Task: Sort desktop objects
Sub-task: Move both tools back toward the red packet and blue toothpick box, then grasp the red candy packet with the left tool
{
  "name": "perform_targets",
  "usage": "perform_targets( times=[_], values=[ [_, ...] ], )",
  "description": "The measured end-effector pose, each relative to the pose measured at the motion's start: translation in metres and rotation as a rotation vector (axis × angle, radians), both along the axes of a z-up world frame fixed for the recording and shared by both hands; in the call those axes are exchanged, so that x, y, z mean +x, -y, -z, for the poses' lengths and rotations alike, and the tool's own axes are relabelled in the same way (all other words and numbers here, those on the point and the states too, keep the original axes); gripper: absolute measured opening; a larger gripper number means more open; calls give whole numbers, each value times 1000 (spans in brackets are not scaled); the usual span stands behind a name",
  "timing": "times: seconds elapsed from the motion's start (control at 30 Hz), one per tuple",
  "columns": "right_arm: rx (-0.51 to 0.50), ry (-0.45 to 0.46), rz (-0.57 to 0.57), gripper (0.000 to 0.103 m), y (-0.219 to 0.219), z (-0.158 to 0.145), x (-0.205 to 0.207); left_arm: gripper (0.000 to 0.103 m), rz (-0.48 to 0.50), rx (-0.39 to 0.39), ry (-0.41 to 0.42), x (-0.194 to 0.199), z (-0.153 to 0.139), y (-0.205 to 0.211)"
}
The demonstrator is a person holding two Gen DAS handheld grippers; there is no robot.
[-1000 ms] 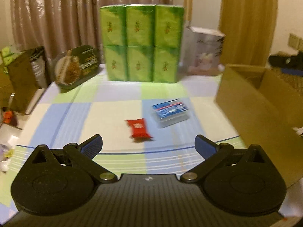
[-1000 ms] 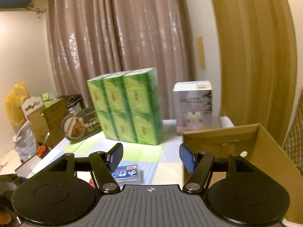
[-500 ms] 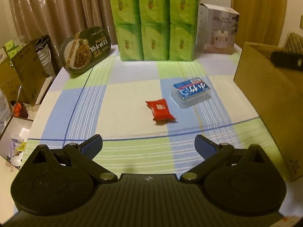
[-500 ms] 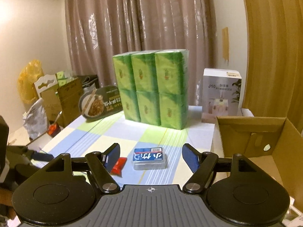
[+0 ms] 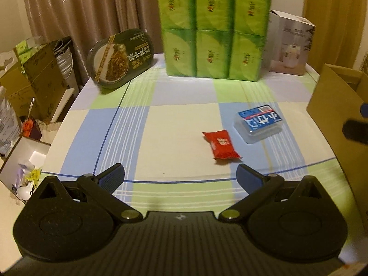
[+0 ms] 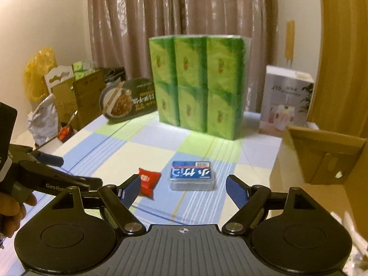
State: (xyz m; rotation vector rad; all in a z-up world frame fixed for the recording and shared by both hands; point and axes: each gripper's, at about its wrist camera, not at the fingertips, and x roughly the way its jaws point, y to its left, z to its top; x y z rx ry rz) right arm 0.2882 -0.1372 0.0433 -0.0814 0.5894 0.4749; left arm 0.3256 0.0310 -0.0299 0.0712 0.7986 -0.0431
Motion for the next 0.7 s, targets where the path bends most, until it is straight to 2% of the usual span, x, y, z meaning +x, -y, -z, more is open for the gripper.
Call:
perform_targets(
  times=[0.5,0.7],
  values=[
    [-15,-116,40,83,-9,36,72,102,52,-14,-4,28,15,6],
    [-47,-147,22,84,-15,49,91,102,90,13,3,42,27,21]
  ],
)
